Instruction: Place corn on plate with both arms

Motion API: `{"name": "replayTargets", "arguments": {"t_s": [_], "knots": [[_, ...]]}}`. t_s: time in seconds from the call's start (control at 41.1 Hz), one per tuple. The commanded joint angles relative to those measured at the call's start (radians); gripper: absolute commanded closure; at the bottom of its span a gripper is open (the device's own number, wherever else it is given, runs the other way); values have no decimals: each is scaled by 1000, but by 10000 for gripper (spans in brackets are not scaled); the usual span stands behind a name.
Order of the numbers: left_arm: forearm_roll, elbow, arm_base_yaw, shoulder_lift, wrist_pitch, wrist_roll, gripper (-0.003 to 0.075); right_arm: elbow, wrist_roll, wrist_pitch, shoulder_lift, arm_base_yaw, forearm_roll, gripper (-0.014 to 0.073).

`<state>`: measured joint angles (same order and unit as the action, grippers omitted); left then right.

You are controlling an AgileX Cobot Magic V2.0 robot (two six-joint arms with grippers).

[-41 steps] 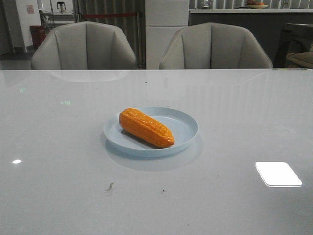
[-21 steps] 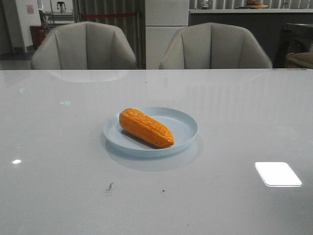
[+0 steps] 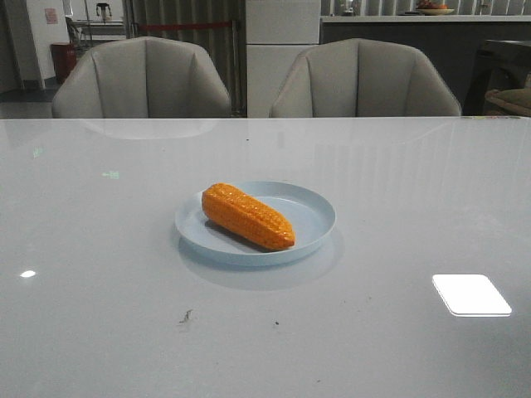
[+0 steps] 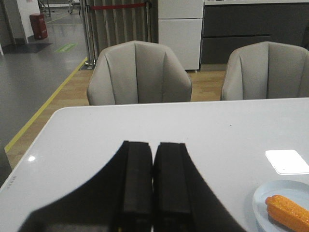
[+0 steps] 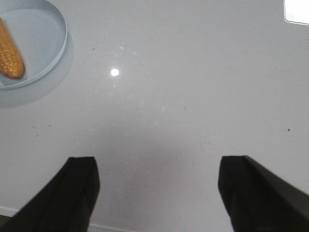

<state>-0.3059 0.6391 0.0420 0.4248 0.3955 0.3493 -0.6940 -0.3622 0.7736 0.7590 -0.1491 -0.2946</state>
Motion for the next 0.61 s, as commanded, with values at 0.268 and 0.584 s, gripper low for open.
{"name": "replayTargets", "arguments": {"t_s": [0.268,0.584], "knots": [[-14,-169,-6,-311,-138,-6,624,-26,-11,-62,-7,-5,-9,-18],[-14,-369,-13,-437,-251,-12,624,-26,-11,-62,-7,-5,-9,-18]]}}
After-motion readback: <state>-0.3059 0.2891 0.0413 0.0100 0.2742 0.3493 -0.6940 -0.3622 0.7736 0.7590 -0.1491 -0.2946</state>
